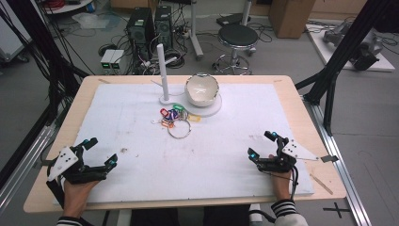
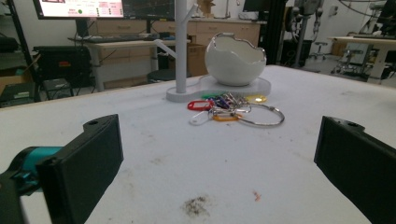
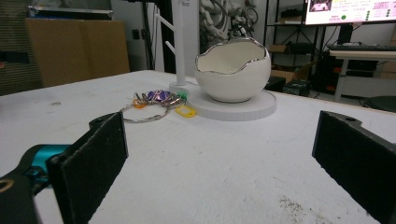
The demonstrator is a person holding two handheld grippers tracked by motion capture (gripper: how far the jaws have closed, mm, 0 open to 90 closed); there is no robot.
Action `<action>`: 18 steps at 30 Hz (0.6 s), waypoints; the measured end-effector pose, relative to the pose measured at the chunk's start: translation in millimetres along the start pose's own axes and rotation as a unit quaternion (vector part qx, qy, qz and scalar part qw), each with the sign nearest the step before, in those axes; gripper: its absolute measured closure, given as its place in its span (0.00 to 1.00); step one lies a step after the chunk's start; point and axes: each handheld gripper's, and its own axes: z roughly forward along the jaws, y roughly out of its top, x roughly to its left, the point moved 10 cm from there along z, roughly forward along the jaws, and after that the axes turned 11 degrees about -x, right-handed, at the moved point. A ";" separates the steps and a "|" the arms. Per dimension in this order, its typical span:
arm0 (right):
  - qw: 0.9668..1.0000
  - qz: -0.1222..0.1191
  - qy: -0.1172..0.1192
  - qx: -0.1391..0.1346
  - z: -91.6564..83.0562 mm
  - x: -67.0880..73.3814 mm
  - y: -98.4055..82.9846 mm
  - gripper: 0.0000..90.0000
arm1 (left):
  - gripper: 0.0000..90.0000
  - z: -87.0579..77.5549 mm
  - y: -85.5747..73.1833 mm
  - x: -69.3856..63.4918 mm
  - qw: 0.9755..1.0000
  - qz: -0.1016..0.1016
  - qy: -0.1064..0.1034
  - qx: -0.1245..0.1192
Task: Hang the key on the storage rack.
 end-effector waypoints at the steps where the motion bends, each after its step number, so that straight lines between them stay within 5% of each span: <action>1: 1.000 0.000 0.000 0.000 0.0 0.0 0.0 0.03 | 0.02 0.0 0.0 0.0 1.000 0.000 0.000 0.000; 9: 1.000 0.000 -0.001 -0.001 0.2 -0.3 0.2 0.03 | 0.02 26.5 31.4 -1.8 0.998 0.024 -0.052 0.034; 13: 1.000 0.001 -0.002 0.000 0.3 -0.6 0.1 0.03 | 0.02 45.9 47.5 -8.0 0.993 0.039 -0.092 0.070; 15: 1.000 0.001 -0.001 0.000 0.3 -0.7 0.0 0.03 | 0.02 61.2 57.3 -12.2 0.987 0.047 -0.118 0.095; 16: 1.000 0.002 -0.002 0.000 0.4 -0.7 0.1 0.03 | 0.02 61.2 57.3 -12.2 0.987 0.047 -0.118 0.095; 18: 1.000 0.002 -0.002 0.000 0.4 -0.5 0.1 0.03 | 0.02 70.7 61.8 -14.7 0.984 0.051 -0.132 0.112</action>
